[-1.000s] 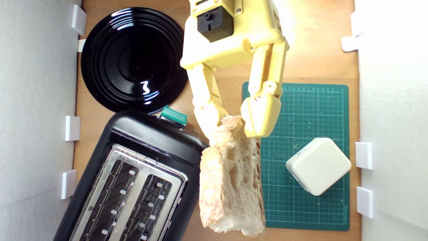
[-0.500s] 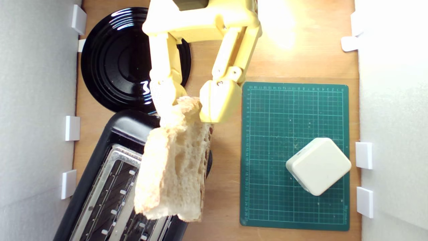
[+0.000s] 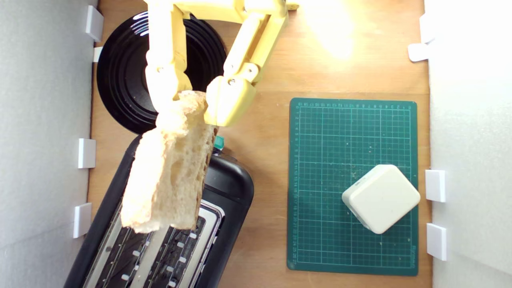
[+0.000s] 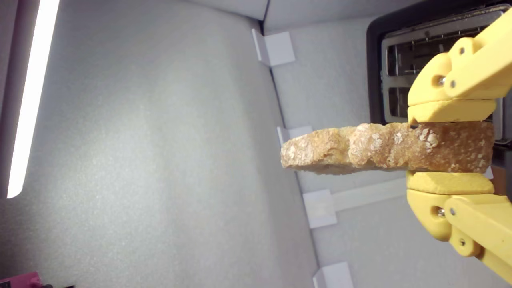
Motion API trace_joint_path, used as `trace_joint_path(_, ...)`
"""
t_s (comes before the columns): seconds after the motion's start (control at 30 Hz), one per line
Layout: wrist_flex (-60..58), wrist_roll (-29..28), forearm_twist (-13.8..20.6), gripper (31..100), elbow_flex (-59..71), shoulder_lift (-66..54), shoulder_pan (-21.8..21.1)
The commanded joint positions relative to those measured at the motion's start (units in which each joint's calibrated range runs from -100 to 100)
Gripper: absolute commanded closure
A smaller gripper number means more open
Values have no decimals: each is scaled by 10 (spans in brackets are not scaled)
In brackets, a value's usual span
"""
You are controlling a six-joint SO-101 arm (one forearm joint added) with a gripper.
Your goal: Pick bread and place in toaster
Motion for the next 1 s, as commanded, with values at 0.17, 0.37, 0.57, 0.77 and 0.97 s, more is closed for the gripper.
trace_joint_path(0.17,49,44,2,707,-49,-2,70)
trace_joint_path(0.37,104,51,2,707,-49,-5,82)
trace_joint_path(0.57,125,51,4,707,-47,-5,90)
trace_joint_path(0.77,125,38,45,707,-42,3,92)
trace_joint_path(0.97,124,39,49,707,-41,5,91)
